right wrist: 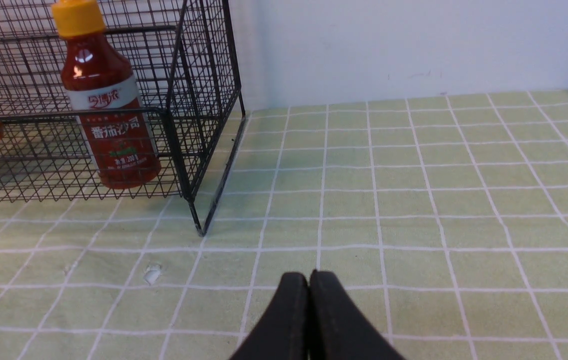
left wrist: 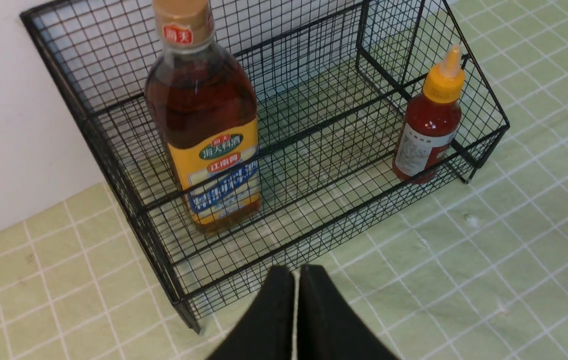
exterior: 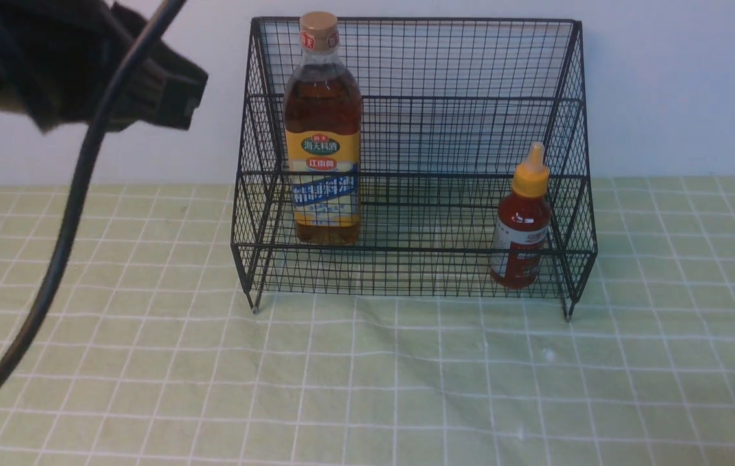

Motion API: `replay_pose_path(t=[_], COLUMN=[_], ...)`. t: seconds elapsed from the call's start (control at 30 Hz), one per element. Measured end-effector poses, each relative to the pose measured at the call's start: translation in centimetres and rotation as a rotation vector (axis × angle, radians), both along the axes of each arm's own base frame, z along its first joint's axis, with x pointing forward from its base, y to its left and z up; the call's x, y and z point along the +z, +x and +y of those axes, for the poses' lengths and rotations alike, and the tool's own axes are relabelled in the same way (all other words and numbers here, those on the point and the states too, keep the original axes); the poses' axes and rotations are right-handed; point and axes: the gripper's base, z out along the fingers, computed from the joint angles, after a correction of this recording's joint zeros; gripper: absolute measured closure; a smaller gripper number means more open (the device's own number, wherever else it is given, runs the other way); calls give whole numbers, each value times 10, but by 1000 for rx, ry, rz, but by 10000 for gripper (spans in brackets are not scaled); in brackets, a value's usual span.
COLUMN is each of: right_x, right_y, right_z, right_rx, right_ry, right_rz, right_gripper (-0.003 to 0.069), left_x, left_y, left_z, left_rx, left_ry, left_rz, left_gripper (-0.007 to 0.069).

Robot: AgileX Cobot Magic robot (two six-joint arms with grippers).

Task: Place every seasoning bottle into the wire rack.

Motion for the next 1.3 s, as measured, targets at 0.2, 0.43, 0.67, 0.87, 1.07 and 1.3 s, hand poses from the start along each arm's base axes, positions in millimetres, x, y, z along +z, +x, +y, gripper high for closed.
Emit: replay_pose_path(t=[0.2, 0.43, 0.67, 0.87, 1.07, 1.3], right_x=[0, 0, 0, 0, 0, 0], right_y=[0, 0, 0, 0, 0, 0], right_z=[0, 0, 0, 0, 0, 0], right_rx=[0, 0, 0, 0, 0, 0], right_ry=[0, 0, 0, 0, 0, 0], right_rz=[0, 0, 0, 0, 0, 0], right_gripper=[673, 673, 673, 673, 673, 673], left_x=[-28, -45, -44, -33, -20, -14], left_y=[-44, -74, -81, -89, -110, -140], left_z=[19, 29, 31, 35, 44, 58], left_rx=[47, 50, 42, 52, 60, 73], left_ry=[-61, -72, -70, -105, -149, -149], left_rz=[-82, -94, -92, -189, -303, -428], left_gripper=[631, 631, 631, 631, 631, 631])
